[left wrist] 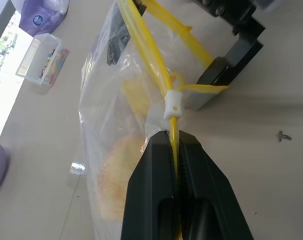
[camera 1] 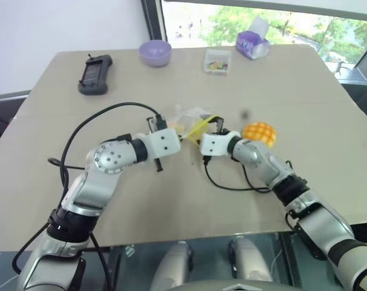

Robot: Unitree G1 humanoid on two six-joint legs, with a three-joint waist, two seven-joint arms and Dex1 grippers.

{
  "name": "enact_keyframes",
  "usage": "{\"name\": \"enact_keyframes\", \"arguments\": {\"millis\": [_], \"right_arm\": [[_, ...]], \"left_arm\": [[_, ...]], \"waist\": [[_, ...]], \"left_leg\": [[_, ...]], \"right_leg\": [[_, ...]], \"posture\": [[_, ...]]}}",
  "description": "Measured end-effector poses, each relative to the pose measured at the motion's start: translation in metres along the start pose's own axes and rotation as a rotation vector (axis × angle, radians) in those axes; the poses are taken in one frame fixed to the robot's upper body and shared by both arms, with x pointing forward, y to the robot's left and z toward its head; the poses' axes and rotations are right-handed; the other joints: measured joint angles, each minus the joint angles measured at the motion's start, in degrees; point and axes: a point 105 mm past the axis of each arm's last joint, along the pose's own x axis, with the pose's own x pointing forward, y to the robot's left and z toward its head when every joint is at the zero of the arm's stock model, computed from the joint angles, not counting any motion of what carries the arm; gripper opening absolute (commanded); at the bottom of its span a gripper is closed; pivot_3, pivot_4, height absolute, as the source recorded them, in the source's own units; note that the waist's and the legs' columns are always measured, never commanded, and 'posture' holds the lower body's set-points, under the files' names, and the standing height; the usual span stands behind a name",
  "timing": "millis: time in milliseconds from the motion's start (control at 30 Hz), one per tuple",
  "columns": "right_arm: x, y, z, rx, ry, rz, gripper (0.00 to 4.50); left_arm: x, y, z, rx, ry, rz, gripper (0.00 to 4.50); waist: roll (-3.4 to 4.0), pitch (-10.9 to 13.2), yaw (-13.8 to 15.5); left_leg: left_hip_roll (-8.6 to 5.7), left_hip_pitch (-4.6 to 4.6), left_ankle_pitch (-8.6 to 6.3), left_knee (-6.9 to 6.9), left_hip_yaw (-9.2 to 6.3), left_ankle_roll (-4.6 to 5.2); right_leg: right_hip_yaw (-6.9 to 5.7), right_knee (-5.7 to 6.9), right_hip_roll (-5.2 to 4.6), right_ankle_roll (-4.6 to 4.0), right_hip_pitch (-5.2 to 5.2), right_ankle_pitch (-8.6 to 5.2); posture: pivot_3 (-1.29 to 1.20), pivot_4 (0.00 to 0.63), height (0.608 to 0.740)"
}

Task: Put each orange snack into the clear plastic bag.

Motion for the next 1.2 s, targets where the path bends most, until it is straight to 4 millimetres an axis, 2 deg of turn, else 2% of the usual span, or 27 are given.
{"name": "enact_keyframes", "arguments": {"millis": [100, 233, 433, 500, 600, 700, 867, 1000, 1100, 1200], "right_arm": [[-0.011, -0.005, -0.001, 0.032, -0.010, 0.013, 4.45], [-0.032, -0.021, -0.012, 0.116, 0.022, -0.009, 4.45], [-0.059, -0.033, -0.019, 0.395, 0.047, -0.078, 4.45], [-0.073, -0.037, -0.031, 0.509, 0.094, -0.133, 4.45], [-0.091, -0.030, -0.053, 0.629, 0.196, -0.156, 4.45], [-0.100, -0.020, -0.067, 0.735, 0.268, -0.158, 4.45], [-0.102, -0.012, -0.080, 0.882, 0.340, -0.188, 4.45], [-0.103, -0.012, -0.088, 0.919, 0.389, -0.206, 4.45], [-0.105, -0.009, -0.094, 0.920, 0.417, -0.205, 3.68], [-0.106, -0.009, -0.096, 0.905, 0.426, -0.207, 2.54]], "left_arm": [[0.001, 0.002, -0.004, -0.009, 0.007, 0.001, 0.00], [0.002, 0.006, -0.011, -0.029, 0.023, 0.009, 0.00], [0.005, 0.011, -0.009, -0.010, 0.001, 0.017, 0.00], [0.006, 0.013, -0.008, 0.008, -0.014, 0.017, 0.00], [0.006, 0.014, -0.008, 0.027, -0.023, 0.016, 0.00], [0.005, 0.014, -0.009, 0.045, -0.027, 0.012, 0.00], [0.003, 0.016, -0.008, 0.099, -0.026, 0.009, 0.00], [0.001, 0.016, -0.007, 0.128, -0.031, 0.002, 0.00], [0.000, 0.016, -0.008, 0.140, -0.032, -0.002, 0.00], [0.000, 0.016, -0.007, 0.143, -0.033, -0.003, 0.00]], "waist": [[0.00, 0.00, 0.01], [0.00, 0.00, 0.15], [0.00, 0.00, 0.36], [0.00, 0.00, 0.76], [0.00, 0.00, 1.31], [0.00, 0.00, 1.34], [0.00, 0.00, 1.33], [-0.01, -0.01, 1.53], [-0.03, -0.03, 1.67], [-0.04, -0.04, 1.67]], "left_leg": [[0.00, 0.00, 0.00, 0.00, 0.00, 0.00], [0.01, 0.00, 0.00, 0.01, -0.01, 0.01], [0.02, 0.00, -0.01, 0.01, 0.00, 0.01], [0.01, 0.00, -0.01, 0.01, 0.00, 0.01], [0.01, 0.00, -0.01, 0.02, 0.03, 0.02], [0.01, 0.00, -0.01, 0.02, 0.04, 0.02], [0.01, 0.00, -0.01, 0.02, 0.05, 0.02], [-0.01, 0.00, -0.01, 0.03, 0.02, 0.02], [-0.03, 0.00, -0.01, 0.07, -0.01, 0.03], [-0.04, 0.00, -0.01, 0.10, -0.02, 0.03]], "right_leg": [[0.00, 0.01, 0.00, 0.00, 0.00, 0.00], [-0.01, 0.01, 0.00, 0.00, 0.01, 0.00], [-0.01, 0.02, 0.00, 0.00, 0.01, 0.00], [-0.01, 0.01, -0.01, 0.00, 0.02, 0.00], [0.00, 0.01, -0.01, 0.00, 0.02, 0.00], [-0.01, 0.02, -0.01, 0.00, 0.02, 0.00], [0.00, 0.02, -0.02, 0.00, 0.01, 0.00], [-0.03, 0.01, -0.04, 0.00, 0.05, 0.00], [-0.09, -0.01, -0.05, 0.00, 0.12, 0.00], [-0.10, 0.00, -0.05, 0.01, 0.13, 0.01]], "posture": [[0.00, 0.150, 0.740], [0.00, 0.150, 0.740], [0.00, 0.150, 0.740], [0.00, 0.150, 0.740], [0.00, 0.150, 0.740], [0.00, 0.150, 0.740], [0.00, 0.150, 0.740], [0.00, 0.150, 0.740], [0.00, 0.150, 0.740], [0.00, 0.150, 0.740]]}}
